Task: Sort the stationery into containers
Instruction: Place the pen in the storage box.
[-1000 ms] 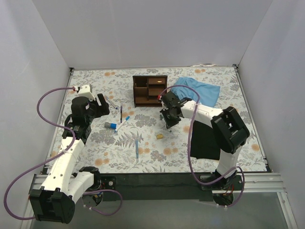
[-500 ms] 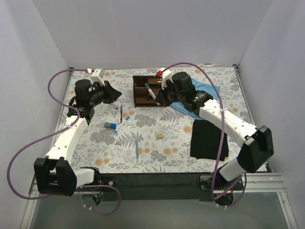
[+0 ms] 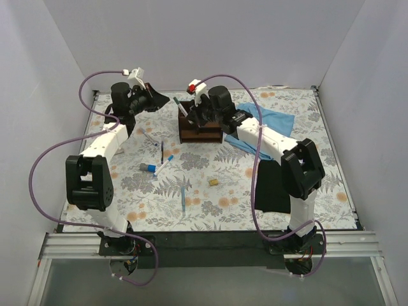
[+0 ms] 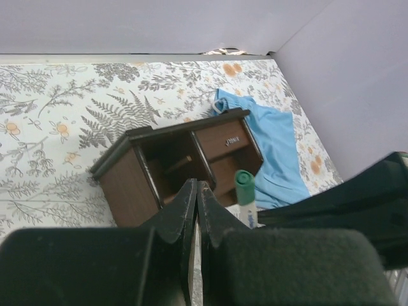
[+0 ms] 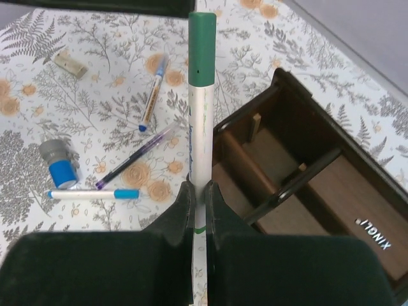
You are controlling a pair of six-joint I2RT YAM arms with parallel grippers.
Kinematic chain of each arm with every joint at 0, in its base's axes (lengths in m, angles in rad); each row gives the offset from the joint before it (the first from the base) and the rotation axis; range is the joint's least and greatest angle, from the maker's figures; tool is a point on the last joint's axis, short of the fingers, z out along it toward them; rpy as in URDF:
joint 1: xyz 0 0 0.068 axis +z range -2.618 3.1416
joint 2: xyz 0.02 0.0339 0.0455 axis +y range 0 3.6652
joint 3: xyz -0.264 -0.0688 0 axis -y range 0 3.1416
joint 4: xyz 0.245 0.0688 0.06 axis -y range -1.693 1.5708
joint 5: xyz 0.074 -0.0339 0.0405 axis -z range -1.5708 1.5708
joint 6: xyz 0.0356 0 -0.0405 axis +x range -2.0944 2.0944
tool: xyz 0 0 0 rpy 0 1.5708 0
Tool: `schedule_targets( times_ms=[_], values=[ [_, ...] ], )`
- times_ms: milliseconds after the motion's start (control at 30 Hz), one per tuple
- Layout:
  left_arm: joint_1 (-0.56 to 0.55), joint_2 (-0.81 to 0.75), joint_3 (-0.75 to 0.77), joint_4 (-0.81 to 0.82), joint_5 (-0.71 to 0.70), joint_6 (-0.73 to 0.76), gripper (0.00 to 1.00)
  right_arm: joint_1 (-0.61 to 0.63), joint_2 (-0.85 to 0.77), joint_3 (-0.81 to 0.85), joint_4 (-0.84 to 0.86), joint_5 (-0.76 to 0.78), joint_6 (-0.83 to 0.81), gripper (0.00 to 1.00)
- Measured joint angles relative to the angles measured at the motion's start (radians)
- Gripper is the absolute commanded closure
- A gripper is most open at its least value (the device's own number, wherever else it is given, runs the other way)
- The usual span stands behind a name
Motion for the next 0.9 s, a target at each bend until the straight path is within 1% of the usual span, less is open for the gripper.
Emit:
schedule_targets(
  times_ms=[267, 500, 733, 900],
  values=[
    [0.000, 0.172, 0.129, 0.042, 0.001, 0.010, 1.00, -0.028, 0.058, 0.110, 0.070, -0.019, -0.008, 0.99],
    [-0.012, 0.280, 0.255, 0.061, 0.006, 0.031, 1.00, -0.045, 0.131, 0.148, 0.092, -0.020, -0.016, 0.99],
    [-0.027, 0.354, 0.290, 0.074, 0.011, 0.047, 1.00, -0.045, 0.223, 0.180, 0.096, -0.018, -0.023, 0.99],
    [-0.031, 0.380, 0.308, 0.077, 0.018, 0.047, 1.00, -0.045, 0.248, 0.221, 0.096, -0.016, -0.022, 0.99]
  ],
)
